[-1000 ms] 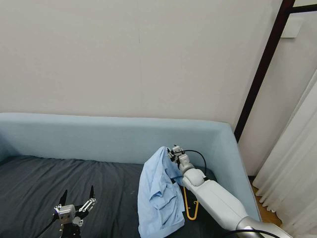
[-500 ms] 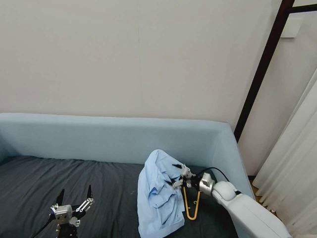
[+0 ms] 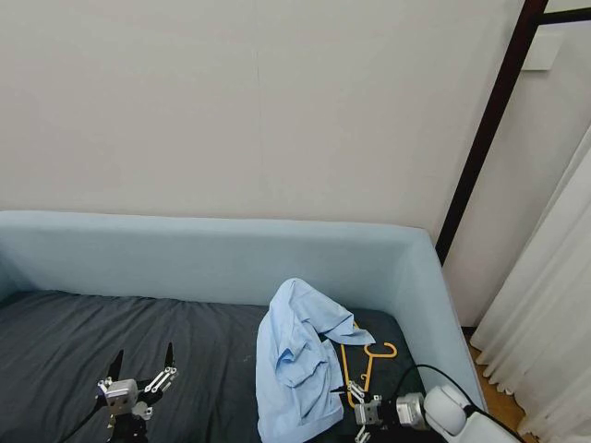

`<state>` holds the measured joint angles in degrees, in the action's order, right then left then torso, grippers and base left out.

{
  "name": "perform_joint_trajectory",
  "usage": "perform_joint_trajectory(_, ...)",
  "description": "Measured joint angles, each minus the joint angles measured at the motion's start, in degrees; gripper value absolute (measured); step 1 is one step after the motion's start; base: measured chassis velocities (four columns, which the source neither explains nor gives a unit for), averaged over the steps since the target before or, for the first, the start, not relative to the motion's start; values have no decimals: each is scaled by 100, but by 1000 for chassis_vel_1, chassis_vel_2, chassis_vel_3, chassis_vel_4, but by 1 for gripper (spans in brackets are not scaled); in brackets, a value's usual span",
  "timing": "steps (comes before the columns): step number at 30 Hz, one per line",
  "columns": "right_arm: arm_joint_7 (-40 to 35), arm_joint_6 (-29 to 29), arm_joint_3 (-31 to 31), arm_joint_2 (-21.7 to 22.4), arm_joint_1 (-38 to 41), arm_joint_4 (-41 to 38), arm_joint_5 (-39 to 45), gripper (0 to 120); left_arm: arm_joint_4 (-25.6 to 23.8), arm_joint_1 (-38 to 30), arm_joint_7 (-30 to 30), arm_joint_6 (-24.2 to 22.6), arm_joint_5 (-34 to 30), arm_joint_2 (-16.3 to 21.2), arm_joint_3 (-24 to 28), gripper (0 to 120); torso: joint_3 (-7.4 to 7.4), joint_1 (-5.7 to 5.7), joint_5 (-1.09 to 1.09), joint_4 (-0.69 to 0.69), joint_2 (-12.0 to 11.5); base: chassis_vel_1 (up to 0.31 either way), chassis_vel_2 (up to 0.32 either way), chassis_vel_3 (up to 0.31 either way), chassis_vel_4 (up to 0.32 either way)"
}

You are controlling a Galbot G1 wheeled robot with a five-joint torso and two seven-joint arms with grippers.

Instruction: Pick up the clothes from the sofa and hang them on the clothes hanger.

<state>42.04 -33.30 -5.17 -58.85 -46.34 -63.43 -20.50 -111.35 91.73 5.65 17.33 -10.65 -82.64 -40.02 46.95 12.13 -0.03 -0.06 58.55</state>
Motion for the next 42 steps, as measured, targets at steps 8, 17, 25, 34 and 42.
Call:
perform_joint_trajectory(8,-1263,-160,49,-182,-171,139,-999,100,8,-5,0,0,17,-75,4,100,0,0,-1,0,0,0,0,0,0)
perform_joint_trajectory(17,-3226,115,-75,-203,-672,-75,-1607,100,26,-9,0,10,25,-87,12,100,0,0,0,-1,0,0,0,0,0)
perform_joint_trajectory(25,-4581,552,-238,-43,-1019,-413,-1727,100,26,-12,0,31,18,-61,23,100,0,0,-1,0,0,0,0,0,0)
perform_joint_trajectory(34,-5007,674,-377,114,-1219,-716,-1293,100,73,-36,0,78,12,-63,81,100,0,0,-1,0,0,0,0,0,0)
perform_joint_trajectory(42,-5014,373,-398,-28,-1218,-613,-1145,95,82,-32,1,113,9,-40,69,100,0,0,0,-1,-1,0,0,0,0)
